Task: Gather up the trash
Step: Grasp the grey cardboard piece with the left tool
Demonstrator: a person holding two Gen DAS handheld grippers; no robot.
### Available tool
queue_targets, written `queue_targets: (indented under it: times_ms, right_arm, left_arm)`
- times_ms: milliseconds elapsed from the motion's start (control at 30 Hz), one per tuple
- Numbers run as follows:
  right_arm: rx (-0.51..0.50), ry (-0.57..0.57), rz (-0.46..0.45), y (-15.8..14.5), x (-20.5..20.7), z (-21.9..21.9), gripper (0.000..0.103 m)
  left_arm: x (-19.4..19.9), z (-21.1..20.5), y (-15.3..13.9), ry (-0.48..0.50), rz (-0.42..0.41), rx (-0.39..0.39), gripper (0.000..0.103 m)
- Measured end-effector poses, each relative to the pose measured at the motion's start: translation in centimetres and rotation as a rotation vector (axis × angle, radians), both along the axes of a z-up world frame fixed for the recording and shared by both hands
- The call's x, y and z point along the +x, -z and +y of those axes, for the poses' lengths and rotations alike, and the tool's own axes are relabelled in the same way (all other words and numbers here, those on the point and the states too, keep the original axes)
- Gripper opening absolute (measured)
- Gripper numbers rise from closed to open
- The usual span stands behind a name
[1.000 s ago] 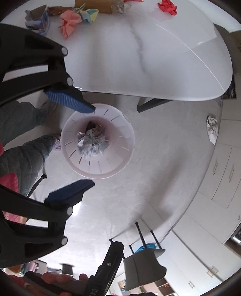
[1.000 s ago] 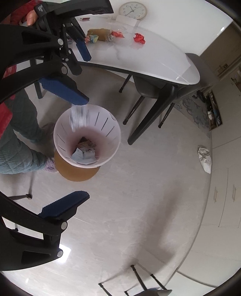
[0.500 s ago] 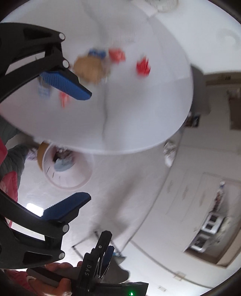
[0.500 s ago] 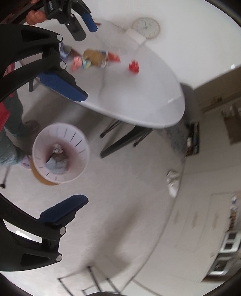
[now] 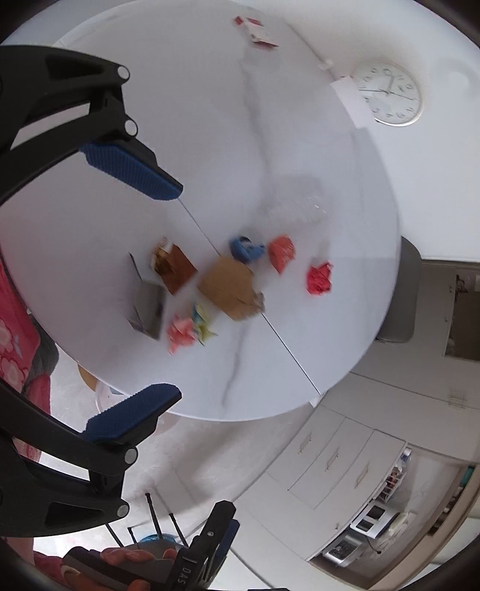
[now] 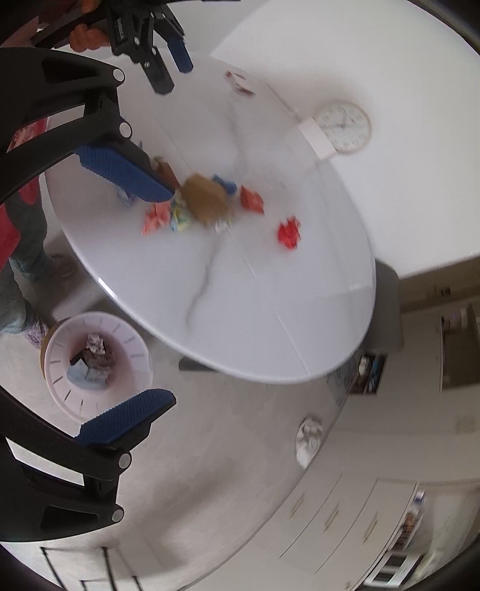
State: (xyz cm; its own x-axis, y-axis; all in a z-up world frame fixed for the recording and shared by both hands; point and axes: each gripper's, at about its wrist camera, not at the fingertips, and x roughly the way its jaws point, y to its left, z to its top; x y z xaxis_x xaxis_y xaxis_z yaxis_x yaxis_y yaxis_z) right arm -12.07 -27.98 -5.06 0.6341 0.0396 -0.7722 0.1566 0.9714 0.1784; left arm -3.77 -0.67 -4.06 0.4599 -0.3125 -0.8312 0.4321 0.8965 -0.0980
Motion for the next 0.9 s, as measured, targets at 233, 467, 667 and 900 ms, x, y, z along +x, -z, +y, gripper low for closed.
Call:
queue_targets:
  times_ms: [233,467,667,900]
  right_arm:
    - [-0.014,-0.081,0.043,1.0,1.2,3.1,0.1]
    - [0.005,-0.087,0.098,2.7,1.1,3.2,0.1]
    - [0.034,-0.074,0.142,4.3,0.9,1.9,0.1]
    - [0.049,-0.114,0.179,6.0,1.6,1.3,0.1]
  left_arm:
    - [-0.4,-0.7,3.9,0.054,0.096,0.022,0.095]
    - [0.8,-3.5,9.0,-0.021,0.147,0.07,0.095]
    - [1.7,-5.3,12.7,-0.128,0.166,0.136,0.095]
    - [1.2,-5.7,13.7,-0.163,0.16,0.149,0.077]
